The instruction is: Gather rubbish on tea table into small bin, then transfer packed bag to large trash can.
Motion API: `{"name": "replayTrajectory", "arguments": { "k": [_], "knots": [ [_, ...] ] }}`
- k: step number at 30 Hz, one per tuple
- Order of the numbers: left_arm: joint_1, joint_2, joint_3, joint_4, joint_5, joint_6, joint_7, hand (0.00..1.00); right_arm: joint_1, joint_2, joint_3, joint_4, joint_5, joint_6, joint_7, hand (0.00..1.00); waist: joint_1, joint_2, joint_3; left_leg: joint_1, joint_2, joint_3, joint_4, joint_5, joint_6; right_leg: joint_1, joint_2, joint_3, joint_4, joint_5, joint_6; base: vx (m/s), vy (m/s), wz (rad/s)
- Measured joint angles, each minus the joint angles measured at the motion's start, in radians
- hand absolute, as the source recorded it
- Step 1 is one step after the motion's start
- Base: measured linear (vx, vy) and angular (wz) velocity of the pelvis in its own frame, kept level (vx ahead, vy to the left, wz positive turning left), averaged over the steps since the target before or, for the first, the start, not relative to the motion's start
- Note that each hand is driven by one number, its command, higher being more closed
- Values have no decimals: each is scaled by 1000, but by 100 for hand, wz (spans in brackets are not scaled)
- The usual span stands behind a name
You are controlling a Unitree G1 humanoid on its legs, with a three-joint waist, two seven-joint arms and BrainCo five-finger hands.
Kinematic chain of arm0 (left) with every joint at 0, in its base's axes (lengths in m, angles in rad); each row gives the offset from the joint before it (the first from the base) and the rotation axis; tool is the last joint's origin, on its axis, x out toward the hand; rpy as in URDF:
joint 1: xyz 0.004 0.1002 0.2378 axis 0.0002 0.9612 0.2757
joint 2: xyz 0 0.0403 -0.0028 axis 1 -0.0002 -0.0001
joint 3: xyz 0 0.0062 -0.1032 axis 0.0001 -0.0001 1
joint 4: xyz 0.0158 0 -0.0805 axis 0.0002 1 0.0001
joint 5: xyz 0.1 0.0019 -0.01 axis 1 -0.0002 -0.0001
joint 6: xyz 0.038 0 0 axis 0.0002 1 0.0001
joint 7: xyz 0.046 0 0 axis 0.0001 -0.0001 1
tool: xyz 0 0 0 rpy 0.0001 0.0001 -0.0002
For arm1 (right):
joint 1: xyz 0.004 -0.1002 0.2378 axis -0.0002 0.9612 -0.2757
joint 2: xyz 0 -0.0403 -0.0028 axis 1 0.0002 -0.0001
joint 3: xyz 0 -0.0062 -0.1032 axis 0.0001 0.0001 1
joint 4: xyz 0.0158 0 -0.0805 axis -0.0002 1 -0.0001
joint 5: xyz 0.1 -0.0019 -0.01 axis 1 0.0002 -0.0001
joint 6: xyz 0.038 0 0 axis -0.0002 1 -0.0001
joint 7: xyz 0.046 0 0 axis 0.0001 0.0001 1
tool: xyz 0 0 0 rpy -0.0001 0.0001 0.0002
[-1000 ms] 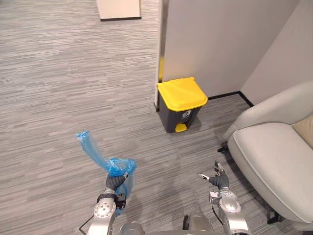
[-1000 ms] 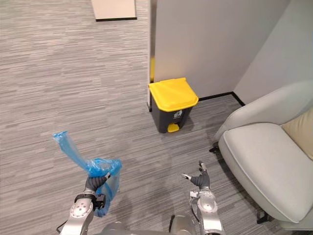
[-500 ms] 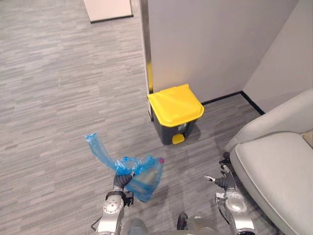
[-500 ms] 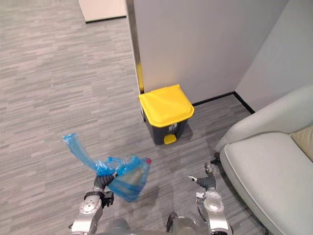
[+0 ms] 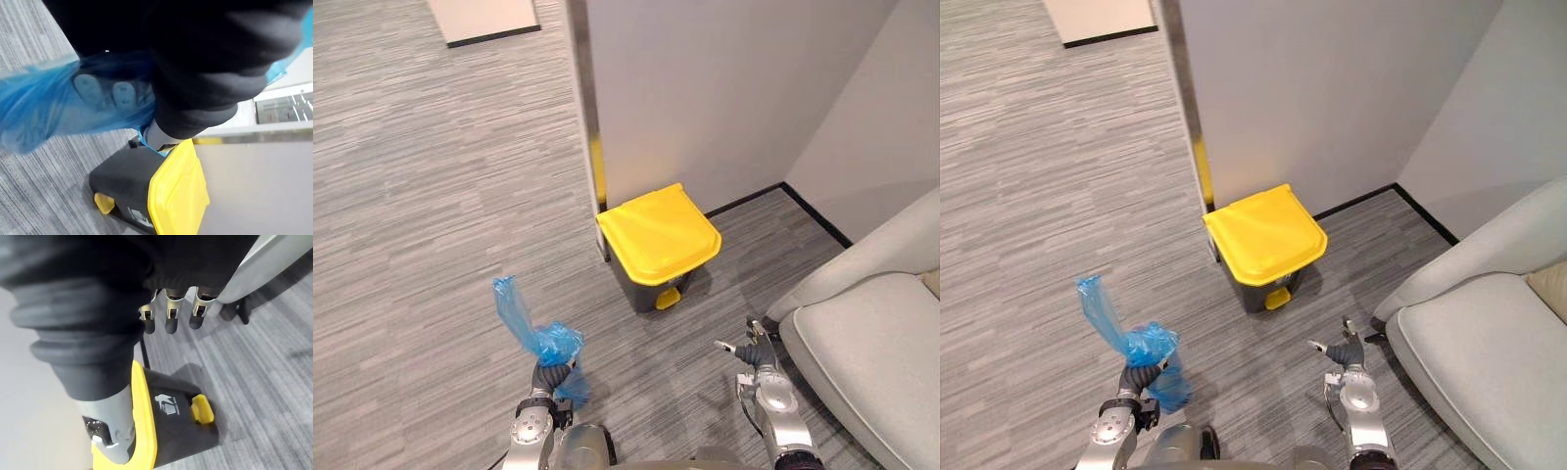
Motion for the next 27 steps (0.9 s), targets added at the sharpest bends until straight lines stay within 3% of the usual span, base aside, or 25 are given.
{"name": "replayTrajectory", "arguments": {
  "k": [1, 2, 3, 5, 7, 8, 9, 10, 12, 16, 19, 20, 21, 22, 25, 27],
  "knots": [
    [-1, 5, -9, 0, 0, 0, 4, 100, 7, 0, -1, 6, 0, 1, 0, 0, -9, -1, 0, 12, -3, -2, -4, -6, 4, -30, -11, -3, 69, 18, 10, 216, -28, 16],
    [-1, 12, -15, 0, 0, 0, 6, 100, 22, 0, -1, 17, 0, 5, 1, 0, -27, -1, 0, 46, -4, -7, -11, -18, 2, -66, -30, -25, 167, 9, -35, 257, -31, 13],
    [-3, 18, -11, 0, 0, 0, 8, 100, 23, 3, 4, 23, 0, 6, 2, 0, -36, 2, -1, 66, -3, -10, -19, -23, -10, -95, -32, -53, 176, -20, -73, 269, -48, 14],
    [-24, 37, -7, 1, 0, 0, 10, 100, 22, 3, 1, 24, 0, 5, 2, 0, -45, 3, -2, 87, 8, -27, -39, -27, -20, -166, -26, -107, 150, -73, -110, 274, -125, 27],
    [-45, 32, -7, 13, 0, -2, 13, 100, 18, -4, -1, 26, 1, 5, 2, 0, -45, 9, 1, 115, 32, -43, -51, -28, -37, -232, 0, -132, 73, -79, -122, 314, -207, 35],
    [-55, 36, -6, 33, -1, -2, 13, 100, 15, -4, 3, 33, 1, 4, 2, 0, -45, 6, -1, 131, 42, -58, -55, -32, -58, -244, 25, -131, -44, -41, -130, 493, -311, 50],
    [-67, 42, 0, 76, -2, -1, 12, 100, 18, -12, 3, 59, 1, -1, 1, 0, -49, 10, -5, 151, 47, -103, -59, -42, -98, -211, 49, -136, -167, 119, -167, 396, -232, 29],
    [-72, 27, 0, 99, -2, 2, 10, 100, 0, -28, 2, 96, 1, 1, 1, 0, -43, 34, -11, 154, 60, -141, -77, -33, -98, -193, 76, -136, -188, 123, -176, 326, -184, 12],
    [-76, 7, 7, 106, -2, 1, 9, 100, -25, -46, -8, 110, 1, 1, 0, 0, -47, 47, -11, 143, 37, -166, -151, 12, -103, -192, 78, -152, -198, 113, -191, 133, -103, -1],
    [-100, -10, 6, 106, -2, -1, 4, 100, -4, -47, -38, 108, 2, 1, 0, 0, -47, 45, -10, 164, 48, -198, -136, 50, -124, -127, 73, -197, -204, 63, -191, 157, -99, 40],
    [-89, -23, 6, 95, -3, -1, 1, 100, 28, -32, -26, 98, 5, 0, 1, 0, -43, 45, -8, 32, 82, -244, 161, 80, -135, -32, 77, -251, -280, 51, -186, 91, -71, 52],
    [-85, -29, 6, 88, -11, 0, 1, 100, 47, -21, -26, 84, 14, 0, 1, 0, -38, 39, -6, -22, 103, -238, 282, 130, -123, 15, 77, -267, -316, 52, -187, 106, -22, 36],
    [-80, -32, 6, 73, -15, 0, 1, 100, 57, -14, -26, 67, 20, 0, 0, 0, -31, 36, -5, -39, 121, -216, 330, 121, -113, 39, 77, -275, -337, 53, -189, 128, -13, 35],
    [-76, -33, -1, 50, -20, 0, 0, 100, 57, -13, -29, 44, 28, 0, -3, 0, -23, 30, -4, -66, 136, -166, 314, 91, -67, 53, 77, -286, -353, 53, -189, 114, -2, 18],
    [-81, -27, -10, 30, -20, 0, 1, 100, 57, -12, -34, 33, 46, 0, -4, 0, -19, 39, -15, -56, 136, -87, 178, 91, -57, 50, 77, -287, -352, 57, -182, 105, 49, 12],
    [-90, -20, -10, 32, -20, 0, 2, 100, 59, -3, -45, 27, 49, 0, -4, 0, -16, 13, -19, -19, 105, -80, 89, 91, -58, 50, 76, -269, -391, 75, -166, 85, 66, 16]
  ]
}}
